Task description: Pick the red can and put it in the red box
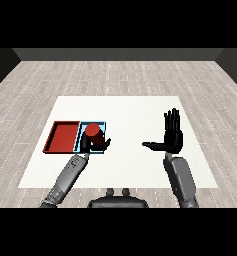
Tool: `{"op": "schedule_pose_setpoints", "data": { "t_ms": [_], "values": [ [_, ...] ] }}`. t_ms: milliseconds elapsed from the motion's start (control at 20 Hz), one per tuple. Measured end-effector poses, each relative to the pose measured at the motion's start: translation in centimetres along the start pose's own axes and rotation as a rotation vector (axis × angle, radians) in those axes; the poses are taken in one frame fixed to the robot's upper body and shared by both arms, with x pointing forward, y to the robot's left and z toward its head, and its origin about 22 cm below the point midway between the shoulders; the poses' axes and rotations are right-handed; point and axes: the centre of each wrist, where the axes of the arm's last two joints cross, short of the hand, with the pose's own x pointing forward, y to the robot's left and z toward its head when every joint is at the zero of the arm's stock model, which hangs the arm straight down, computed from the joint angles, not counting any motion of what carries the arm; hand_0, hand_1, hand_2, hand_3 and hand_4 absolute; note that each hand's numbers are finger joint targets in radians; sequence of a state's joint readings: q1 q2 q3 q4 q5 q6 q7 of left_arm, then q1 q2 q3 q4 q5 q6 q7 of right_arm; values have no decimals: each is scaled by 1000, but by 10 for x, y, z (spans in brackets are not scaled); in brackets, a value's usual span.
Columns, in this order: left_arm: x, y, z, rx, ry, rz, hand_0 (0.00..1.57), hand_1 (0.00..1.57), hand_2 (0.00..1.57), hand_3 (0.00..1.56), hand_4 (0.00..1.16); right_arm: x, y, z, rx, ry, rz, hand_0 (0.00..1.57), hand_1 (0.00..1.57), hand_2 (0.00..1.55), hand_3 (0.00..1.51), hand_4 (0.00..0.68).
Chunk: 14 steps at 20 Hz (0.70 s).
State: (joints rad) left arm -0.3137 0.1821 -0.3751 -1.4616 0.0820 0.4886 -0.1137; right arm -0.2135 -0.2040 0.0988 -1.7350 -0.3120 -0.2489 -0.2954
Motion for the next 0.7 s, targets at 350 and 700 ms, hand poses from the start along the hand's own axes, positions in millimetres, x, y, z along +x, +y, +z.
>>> {"op": "schedule_pose_setpoints", "data": {
  "t_ms": [350,700],
  "values": [
    [8,48,-21,70,-4,-139,1571,1571,1554,1436,1131,-26,-40,33,-36,114,81,0,0,0,0,0],
    [1,96,-58,144,70,-333,1532,1532,1460,1441,1084,-41,-56,69,-56,193,106,0,0,0,0,0]
  ]
}}
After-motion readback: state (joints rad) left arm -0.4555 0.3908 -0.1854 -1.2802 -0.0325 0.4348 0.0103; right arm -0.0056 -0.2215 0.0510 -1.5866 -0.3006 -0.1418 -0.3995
